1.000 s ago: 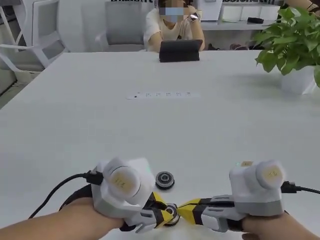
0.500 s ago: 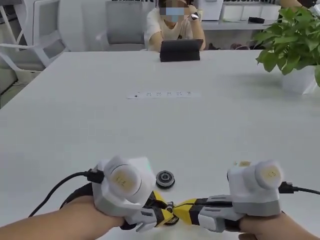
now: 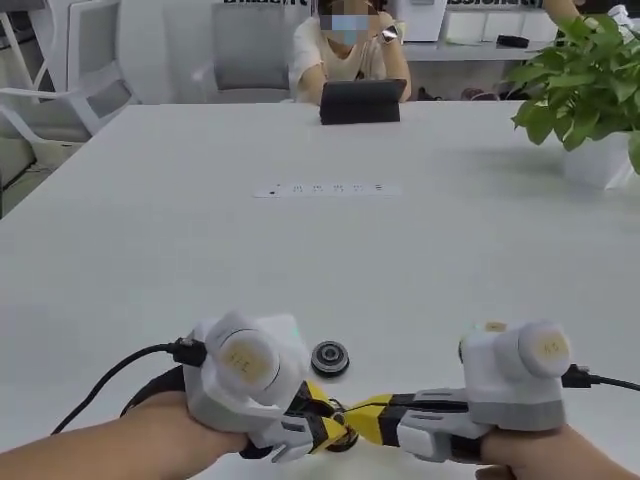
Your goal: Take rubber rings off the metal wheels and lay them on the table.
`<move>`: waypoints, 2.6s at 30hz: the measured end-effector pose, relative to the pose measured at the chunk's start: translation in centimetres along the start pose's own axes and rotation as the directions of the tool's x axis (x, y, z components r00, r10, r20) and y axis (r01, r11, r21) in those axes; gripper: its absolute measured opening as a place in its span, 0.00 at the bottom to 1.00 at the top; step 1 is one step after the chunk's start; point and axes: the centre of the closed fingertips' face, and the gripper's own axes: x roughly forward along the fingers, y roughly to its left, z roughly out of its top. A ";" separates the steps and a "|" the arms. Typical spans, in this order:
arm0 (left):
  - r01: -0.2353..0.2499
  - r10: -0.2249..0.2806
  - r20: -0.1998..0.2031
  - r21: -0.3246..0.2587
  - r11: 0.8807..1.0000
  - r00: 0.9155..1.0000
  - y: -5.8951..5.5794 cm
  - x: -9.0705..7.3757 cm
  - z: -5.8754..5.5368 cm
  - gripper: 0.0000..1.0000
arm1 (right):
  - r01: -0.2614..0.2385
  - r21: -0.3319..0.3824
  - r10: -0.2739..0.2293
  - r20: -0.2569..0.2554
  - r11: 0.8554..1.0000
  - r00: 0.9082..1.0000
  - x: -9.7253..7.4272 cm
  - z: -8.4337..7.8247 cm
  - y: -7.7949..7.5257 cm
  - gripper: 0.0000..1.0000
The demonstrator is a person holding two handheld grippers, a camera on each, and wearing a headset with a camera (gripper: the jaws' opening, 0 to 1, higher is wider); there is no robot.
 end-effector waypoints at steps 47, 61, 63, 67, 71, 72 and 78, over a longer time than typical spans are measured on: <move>-0.042 0.049 0.124 -0.060 0.997 0.991 1.2 -8.5 2.4 0.42 | -0.075 -0.024 0.075 0.017 0.997 0.997 0.4 4.1 1.4 0.00; -0.107 0.123 0.127 -0.127 0.986 0.984 2.7 -11.3 0.7 0.53 | -0.095 -0.059 0.093 -0.041 0.994 0.995 2.8 4.8 1.2 0.00; -0.112 0.129 0.124 -0.132 0.985 0.984 2.7 -11.5 0.4 0.54 | -0.098 -0.064 0.094 -0.051 0.993 0.994 3.1 4.7 1.2 0.00; -0.121 0.139 0.116 -0.148 0.982 0.984 2.9 -12.0 -0.2 0.58 | -0.109 -0.068 0.104 -0.073 0.992 0.992 3.8 4.6 1.2 0.00; -0.127 0.145 0.109 -0.162 0.979 0.983 3.0 -12.4 -0.6 0.62 | -0.114 -0.074 0.107 -0.094 0.991 0.990 4.4 4.2 1.2 0.00; -0.129 0.147 0.109 -0.164 0.978 0.983 2.9 -12.6 -0.7 0.63 | -0.115 -0.076 0.107 -0.101 0.990 0.989 4.5 4.1 1.2 0.00; -0.141 0.161 0.102 -0.184 0.973 0.982 3.2 -13.3 -1.4 0.67 | -0.124 -0.077 0.114 -0.123 0.989 0.986 5.0 3.7 1.3 0.00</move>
